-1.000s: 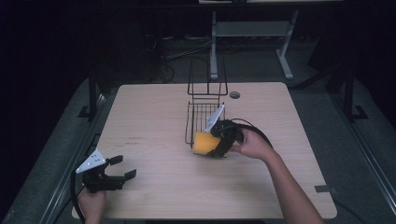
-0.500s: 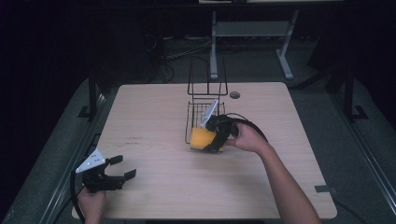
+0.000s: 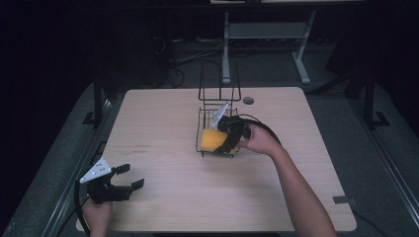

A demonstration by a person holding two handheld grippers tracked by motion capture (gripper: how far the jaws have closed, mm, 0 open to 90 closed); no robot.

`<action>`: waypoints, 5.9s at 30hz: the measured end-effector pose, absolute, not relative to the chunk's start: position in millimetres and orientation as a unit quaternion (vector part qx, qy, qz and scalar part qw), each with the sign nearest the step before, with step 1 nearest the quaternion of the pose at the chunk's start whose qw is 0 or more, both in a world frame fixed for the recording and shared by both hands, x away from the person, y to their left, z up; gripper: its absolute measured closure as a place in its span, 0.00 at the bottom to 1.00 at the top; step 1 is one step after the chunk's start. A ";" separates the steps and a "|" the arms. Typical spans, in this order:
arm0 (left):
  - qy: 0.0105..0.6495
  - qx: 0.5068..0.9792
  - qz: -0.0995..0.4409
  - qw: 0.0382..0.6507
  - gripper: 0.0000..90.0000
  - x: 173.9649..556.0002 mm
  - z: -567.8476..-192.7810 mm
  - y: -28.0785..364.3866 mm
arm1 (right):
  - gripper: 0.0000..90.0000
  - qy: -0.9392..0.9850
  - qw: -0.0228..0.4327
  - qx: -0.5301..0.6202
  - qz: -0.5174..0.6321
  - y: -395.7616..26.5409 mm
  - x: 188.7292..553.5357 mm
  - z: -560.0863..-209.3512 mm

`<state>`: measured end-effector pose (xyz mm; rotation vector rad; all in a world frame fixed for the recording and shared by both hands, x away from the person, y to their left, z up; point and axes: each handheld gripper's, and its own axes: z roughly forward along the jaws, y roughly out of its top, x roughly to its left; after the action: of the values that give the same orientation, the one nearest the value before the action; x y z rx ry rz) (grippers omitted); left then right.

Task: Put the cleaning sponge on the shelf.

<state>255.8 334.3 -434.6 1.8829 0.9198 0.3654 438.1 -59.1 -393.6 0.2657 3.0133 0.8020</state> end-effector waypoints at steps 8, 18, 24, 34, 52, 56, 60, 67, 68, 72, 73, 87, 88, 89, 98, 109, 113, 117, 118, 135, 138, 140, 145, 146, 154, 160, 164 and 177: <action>0.378 0.773 0.150 0.487 0.16 255.7 -434.7 333.5 | 0.24 0.966 0.004 0.090 0.244 -57.4 445.1 -395.2; 0.378 0.773 0.149 0.488 0.16 255.8 -434.6 333.4 | 0.24 0.967 -0.004 0.093 0.237 -52.9 456.8 -403.3; 0.376 0.775 0.149 0.485 0.16 256.1 -434.6 332.4 | 0.24 0.967 -0.006 0.098 0.233 -55.9 462.8 -406.8; 0.375 0.775 0.149 0.487 0.16 255.9 -434.7 333.1 | 0.24 0.968 -0.004 0.093 0.235 -48.2 473.2 -404.5; 0.376 0.775 0.147 0.487 0.16 256.5 -435.4 332.6 | 0.22 0.966 -0.004 0.109 0.234 -46.3 481.3 -416.4; 0.374 0.778 0.146 0.483 0.16 257.1 -435.8 331.8 | 0.19 0.965 -0.006 0.117 0.234 -48.9 479.8 -418.9; 0.375 0.776 0.147 0.484 0.16 256.7 -435.5 332.2 | 0.18 0.964 -0.002 0.115 0.239 -50.0 479.0 -415.3; 0.374 0.778 0.146 0.483 0.16 257.0 -435.7 331.7 | 0.18 0.962 0.010 0.115 0.249 -51.6 476.3 -408.2; 0.374 0.778 0.146 0.483 0.16 257.0 -435.7 331.7 | 0.18 0.962 0.012 0.113 0.250 -51.4 475.4 -406.8; 0.374 0.778 0.147 0.483 0.16 257.0 -435.7 331.6 | 0.18 0.960 0.015 0.111 0.255 -50.5 474.1 -404.6; 0.374 0.778 0.147 0.483 0.16 256.9 -435.6 331.7 | 0.18 0.960 0.015 0.110 0.258 -50.3 473.6 -403.7; 0.373 0.779 0.145 0.483 0.16 257.6 -436.1 330.1 | 0.18 0.953 0.042 0.103 0.283 -53.4 460.4 -399.5; 0.373 0.779 0.145 0.482 0.16 257.7 -436.2 329.8 | 0.18 0.952 0.044 0.104 0.284 -54.2 459.7 -399.6; 0.372 0.780 0.145 0.481 0.16 258.0 -436.3 329.5 | 0.18 0.953 0.046 0.102 0.282 -54.6 458.8 -399.3; 0.373 0.779 0.145 0.482 0.16 257.9 -436.6 328.4 | 0.18 0.951 0.054 0.090 0.291 -51.9 450.7 -396.5; 0.372 0.780 0.144 0.482 0.16 258.1 -436.7 328.1 | 0.18 0.948 0.062 0.085 0.300 -52.5 441.0 -395.8; 0.372 0.780 0.144 0.482 0.16 257.9 -436.7 327.7 | 0.18 0.946 0.066 0.083 0.305 -53.5 434.8 -393.6; 0.371 0.781 0.143 0.482 0.16 258.2 -436.7 327.0 | 0.18 0.946 0.069 0.078 0.308 -53.4 431.5 -393.8; 0.370 0.782 0.143 0.481 0.16 258.2 -436.6 326.8 | 0.18 0.946 0.071 0.076 0.308 -53.1 428.7 -392.5; 0.374 0.782 0.145 0.478 0.16 258.1 -436.8 327.6 | 0.18 0.944 0.077 0.064 0.315 -57.2 411.3 -389.0; 0.374 0.780 0.146 0.479 0.16 258.3 -436.7 328.3 | 0.18 0.943 0.077 0.067 0.317 -59.9 408.5 -389.0; 0.375 0.780 0.146 0.479 0.16 258.4 -436.6 328.3 | 0.18 0.943 0.077 0.068 0.317 -60.8 407.2 -389.2; 0.374 0.782 0.145 0.477 0.16 259.8 -437.0 327.1 | 0.18 0.942 0.075 0.068 0.320 -65.3 403.1 -390.3; 0.374 0.782 0.145 0.477 0.16 259.8 -436.9 326.7 | 0.18 0.942 0.076 0.067 0.321 -66.8 401.4 -391.1; 0.372 0.785 0.144 0.475 0.16 259.3 -437.0 325.8 | 0.18 0.941 0.074 0.071 0.324 -73.1 394.2 -395.2; 0.369 0.787 0.142 0.474 0.16 258.7 -437.5 324.4 | 0.18 0.940 0.070 0.073 0.326 -79.1 384.8 -399.9; 0.370 0.786 0.144 0.474 0.16 258.1 -437.7 324.9 | 0.18 0.941 0.068 0.075 0.322 -84.4 378.6 -405.2; 0.368 0.788 0.145 0.472 0.16 258.1 -437.0 324.7 | 0.17 0.942 0.067 0.096 0.313 -107.6 365.5 -413.8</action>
<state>258.1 324.7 -437.0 1.9291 0.9013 0.3555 365.5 -107.6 -413.8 0.2889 2.8414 0.9441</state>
